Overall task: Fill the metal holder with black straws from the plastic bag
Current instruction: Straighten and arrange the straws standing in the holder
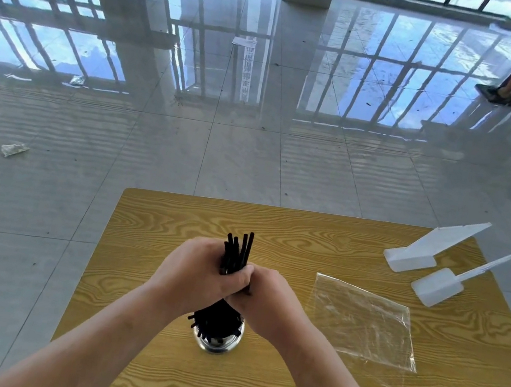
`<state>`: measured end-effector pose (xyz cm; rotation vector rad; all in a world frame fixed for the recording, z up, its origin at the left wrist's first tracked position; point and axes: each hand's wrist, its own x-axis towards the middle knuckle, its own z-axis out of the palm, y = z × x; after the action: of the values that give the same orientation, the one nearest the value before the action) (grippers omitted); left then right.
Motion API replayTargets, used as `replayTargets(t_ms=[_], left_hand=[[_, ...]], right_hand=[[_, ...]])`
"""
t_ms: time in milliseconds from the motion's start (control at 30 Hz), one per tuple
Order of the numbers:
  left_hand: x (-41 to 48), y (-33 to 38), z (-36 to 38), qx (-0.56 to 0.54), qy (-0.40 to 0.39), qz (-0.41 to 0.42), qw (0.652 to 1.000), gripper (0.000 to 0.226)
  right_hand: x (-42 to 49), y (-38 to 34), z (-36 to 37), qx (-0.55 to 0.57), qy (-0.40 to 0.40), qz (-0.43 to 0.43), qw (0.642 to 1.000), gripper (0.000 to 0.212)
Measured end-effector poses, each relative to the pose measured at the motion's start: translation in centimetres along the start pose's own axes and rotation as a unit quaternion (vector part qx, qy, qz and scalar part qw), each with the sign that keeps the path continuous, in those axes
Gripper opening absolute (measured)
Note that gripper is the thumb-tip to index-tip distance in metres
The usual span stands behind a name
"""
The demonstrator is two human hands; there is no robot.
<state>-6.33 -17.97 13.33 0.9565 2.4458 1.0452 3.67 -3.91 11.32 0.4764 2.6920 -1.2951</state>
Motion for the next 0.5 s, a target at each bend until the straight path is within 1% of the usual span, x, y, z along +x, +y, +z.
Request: replayTargets(t_ms=[100, 167, 300, 500], left_hand=[[0.7, 0.8, -0.8, 0.002, 0.023, 0.015, 1.0, 0.028], [1.1, 1.1, -1.2, 0.011, 0.016, 0.015, 1.0, 0.029], [1.2, 0.7, -1.1, 0.024, -0.042, -0.01, 0.999, 0.026], [0.2, -1.1, 0.1, 0.03, -0.11, -0.07, 0.991, 0.026]], right_hand=[[0.5, -0.6, -0.8, 0.003, -0.013, -0.008, 1.0, 0.015], [0.9, -0.7, -1.1, 0.007, -0.036, -0.014, 0.999, 0.018], [0.9, 0.0, -0.8, 0.026, -0.079, -0.002, 0.997, 0.022], [0.5, 1.7, 1.1, 0.011, -0.073, 0.033, 0.997, 0.016]])
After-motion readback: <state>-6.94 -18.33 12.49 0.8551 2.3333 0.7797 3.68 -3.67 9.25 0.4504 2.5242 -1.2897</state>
